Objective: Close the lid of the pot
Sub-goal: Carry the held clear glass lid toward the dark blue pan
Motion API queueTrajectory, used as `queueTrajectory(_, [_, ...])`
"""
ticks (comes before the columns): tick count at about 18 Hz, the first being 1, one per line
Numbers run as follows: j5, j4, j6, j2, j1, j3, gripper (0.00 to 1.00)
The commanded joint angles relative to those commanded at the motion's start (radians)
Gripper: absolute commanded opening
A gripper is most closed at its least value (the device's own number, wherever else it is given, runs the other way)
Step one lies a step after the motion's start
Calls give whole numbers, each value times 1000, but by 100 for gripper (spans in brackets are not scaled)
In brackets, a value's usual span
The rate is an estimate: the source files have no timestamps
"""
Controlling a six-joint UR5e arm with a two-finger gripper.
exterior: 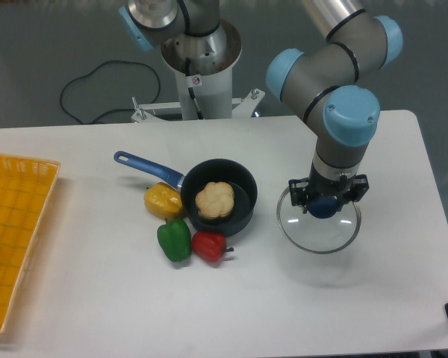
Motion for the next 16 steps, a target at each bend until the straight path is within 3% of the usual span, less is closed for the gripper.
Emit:
queueTrajectory(8, [-3,3,-2,25,-17,-57,55])
queueTrajectory(16, [-32,14,-3,118,-32,-150,55])
